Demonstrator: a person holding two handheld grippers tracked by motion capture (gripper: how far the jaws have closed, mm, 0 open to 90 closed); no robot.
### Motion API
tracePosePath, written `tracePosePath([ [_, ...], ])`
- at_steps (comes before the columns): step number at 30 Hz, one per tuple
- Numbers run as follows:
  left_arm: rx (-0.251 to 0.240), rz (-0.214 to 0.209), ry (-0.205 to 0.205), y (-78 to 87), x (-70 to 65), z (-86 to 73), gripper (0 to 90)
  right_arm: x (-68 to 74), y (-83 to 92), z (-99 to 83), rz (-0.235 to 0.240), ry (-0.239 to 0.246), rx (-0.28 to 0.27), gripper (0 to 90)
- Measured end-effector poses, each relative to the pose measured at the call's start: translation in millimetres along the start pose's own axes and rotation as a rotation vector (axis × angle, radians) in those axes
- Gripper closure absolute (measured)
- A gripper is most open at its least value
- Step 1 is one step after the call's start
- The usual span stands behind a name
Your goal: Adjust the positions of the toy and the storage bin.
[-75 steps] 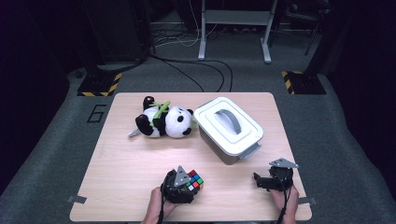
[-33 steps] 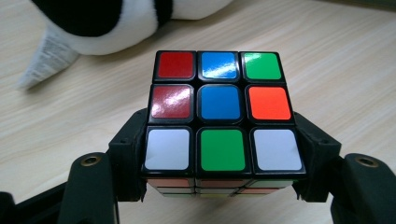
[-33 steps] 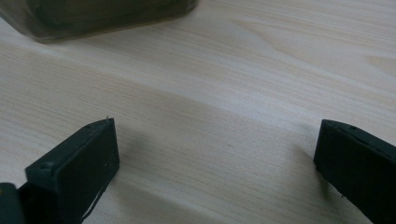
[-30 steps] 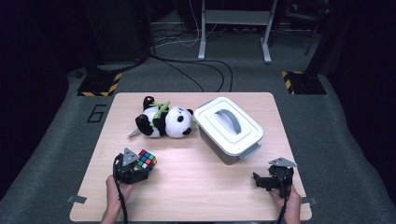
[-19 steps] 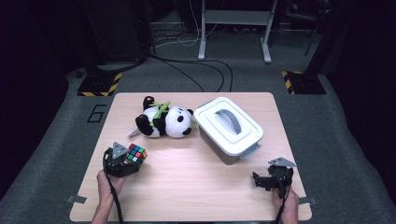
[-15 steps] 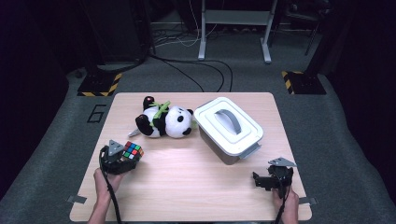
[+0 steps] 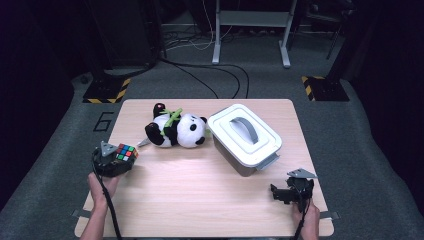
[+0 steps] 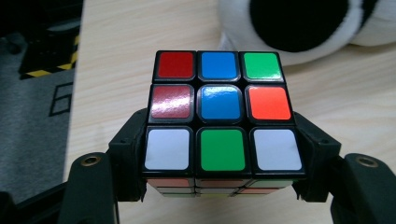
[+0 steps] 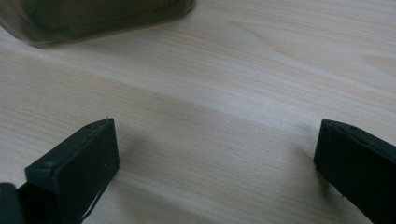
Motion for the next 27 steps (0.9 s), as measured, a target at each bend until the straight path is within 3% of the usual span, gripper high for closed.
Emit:
tracePosePath([
  [1, 0.000, 0.000, 0.000, 0.0, 0.0, 0.0, 34.1, 0.0, 0.0, 0.0, 0.000, 0.000, 0.000, 0.0],
  [2, -0.012, 0.004, 0.028, -1.3, 7.8, 3.0, 34.1, 0.0, -0.1, 0.1, -0.001, -0.001, 0.000, 0.0],
  [4, -0.008, 0.004, 0.033, -1.2, 10.5, 3.7, 34.1, 0.0, -0.2, 0.2, -0.001, -0.001, 0.000, 0.0],
  [6, -0.018, 0.029, 0.038, -2.2, 25.0, 9.6, 34.1, 0.0, -0.2, 0.2, -0.002, -0.002, 0.000, 0.0],
  [9, -0.023, 0.034, 0.053, -3.7, 32.3, 11.3, 34.1, 0.0, -0.2, 0.2, -0.003, -0.002, 0.000, 0.0],
  [16, 0.012, 0.070, 0.078, -16.9, 55.0, 2.3, 34.1, 0.1, -0.3, 0.3, -0.004, -0.004, 0.000, 0.0],
  [21, 0.033, 0.071, 0.114, -22.7, 61.6, -5.4, 34.1, -0.1, -0.4, 0.3, -0.007, -0.003, -0.001, 0.0],
  [27, 0.055, 0.061, 0.107, -29.5, 63.3, -13.1, 34.0, -0.1, -0.6, 0.5, -0.009, -0.006, -0.001, 0.0],
])
Point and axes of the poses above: each handheld gripper's, and its own axes: y roughly backward along the jaws, z roughly out of its top, x roughly to its left, the point moved 10 cm from there along -y, roughly forward along the jaws, and after that the axes turned 1 degree about x, right-handed, at the moved point
